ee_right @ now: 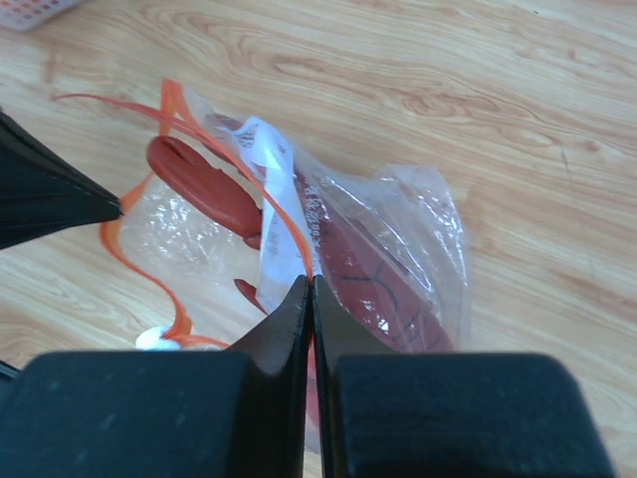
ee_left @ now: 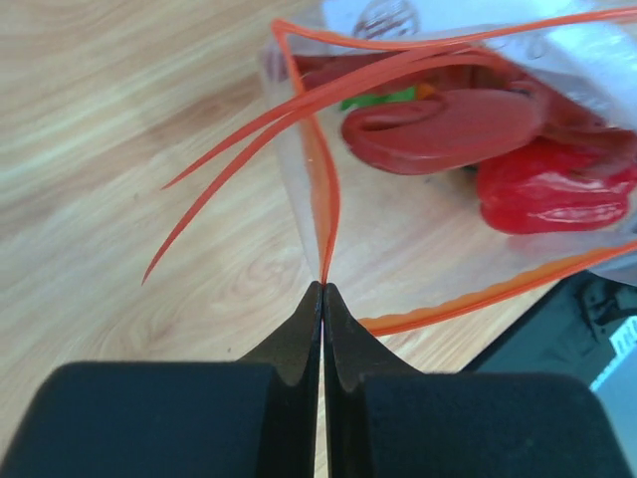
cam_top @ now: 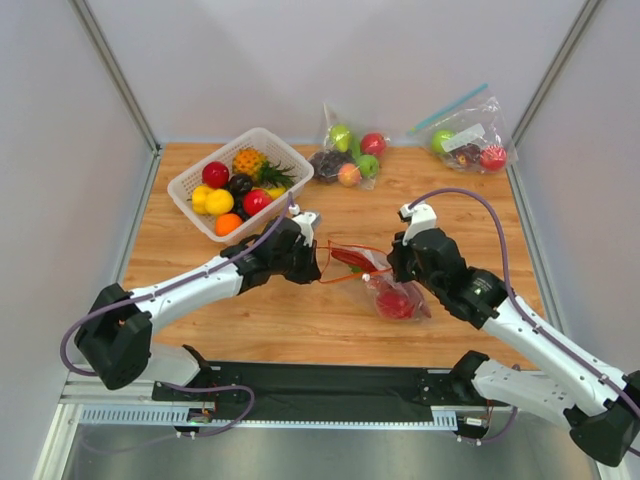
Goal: Open the zip-top bag and remove the fake food
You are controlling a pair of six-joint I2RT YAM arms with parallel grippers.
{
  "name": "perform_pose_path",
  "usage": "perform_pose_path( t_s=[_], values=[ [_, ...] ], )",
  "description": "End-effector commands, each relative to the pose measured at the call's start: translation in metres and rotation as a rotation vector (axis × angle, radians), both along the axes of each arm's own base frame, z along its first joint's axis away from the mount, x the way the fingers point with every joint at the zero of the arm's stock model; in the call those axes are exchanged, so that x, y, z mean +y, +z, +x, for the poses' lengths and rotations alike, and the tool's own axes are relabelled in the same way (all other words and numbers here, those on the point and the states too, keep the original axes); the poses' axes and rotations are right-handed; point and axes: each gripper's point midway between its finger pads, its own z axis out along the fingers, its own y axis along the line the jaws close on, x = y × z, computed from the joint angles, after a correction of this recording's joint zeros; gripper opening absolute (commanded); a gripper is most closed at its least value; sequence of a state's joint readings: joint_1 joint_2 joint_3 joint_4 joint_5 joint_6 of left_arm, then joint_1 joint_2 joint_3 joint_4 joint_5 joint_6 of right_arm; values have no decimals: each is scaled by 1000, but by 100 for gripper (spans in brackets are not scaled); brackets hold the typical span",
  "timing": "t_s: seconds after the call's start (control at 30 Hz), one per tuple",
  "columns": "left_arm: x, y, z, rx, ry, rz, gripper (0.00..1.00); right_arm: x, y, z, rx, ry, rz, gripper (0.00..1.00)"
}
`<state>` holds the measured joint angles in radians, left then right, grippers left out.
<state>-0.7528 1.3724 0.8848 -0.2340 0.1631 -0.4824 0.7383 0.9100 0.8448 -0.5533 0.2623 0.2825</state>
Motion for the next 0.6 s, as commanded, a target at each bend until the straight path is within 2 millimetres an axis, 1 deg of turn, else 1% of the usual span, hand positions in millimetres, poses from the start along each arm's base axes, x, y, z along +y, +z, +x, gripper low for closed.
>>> perform_pose_path(
  t_s=[0.0, 0.03, 0.07, 0.1, 0.13, 0.17, 0.2, 0.23, 0.27, 0.3, 0.33, 0.43, 0.5, 0.53, 0.57],
  values=[
    [19, 2, 5, -28, 92, 48, 0, 17, 35, 4, -94, -2, 143, 0],
    [22, 2, 4, -30, 103, 55, 0, 18, 34, 3, -91, 1, 142, 0],
    [25, 8, 4, -45, 118, 49, 0, 20, 36, 1, -92, 4, 153, 0],
    [28, 9, 1, -45, 122, 54, 7, 22, 35, -1, -91, 11, 154, 0],
    [30, 20, 1, -69, 128, 37, 16, 24, 37, -2, -94, 18, 160, 0],
    [31, 26, 0, -83, 133, 29, 27, 27, 36, -4, -91, 26, 165, 0],
    [31, 34, 0, -107, 143, 22, 43, 29, 35, -5, -90, 31, 168, 0],
    [30, 43, -1, -129, 145, 5, 48, 31, 35, -6, -89, 36, 169, 0],
    [31, 61, -2, -170, 154, -33, 56, 34, 35, -9, -88, 46, 171, 0],
    [26, 75, -3, -198, 150, -68, 62, 36, 35, -9, -87, 46, 177, 0],
    [26, 91, -6, -221, 159, -113, 64, 38, 34, -10, -85, 53, 179, 0],
    [16, 117, -11, -232, 147, -214, 66, 44, 31, -13, -84, 62, 187, 0],
    [10, 125, -11, -223, 143, -255, 66, 47, 30, -16, -86, 69, 184, 0],
    [1, 124, -18, -174, 107, -286, 66, 48, 28, -16, -83, 67, 180, 0],
    [-5, 123, -21, -147, 90, -304, 66, 49, 27, -17, -82, 70, 177, 0]
  ],
)
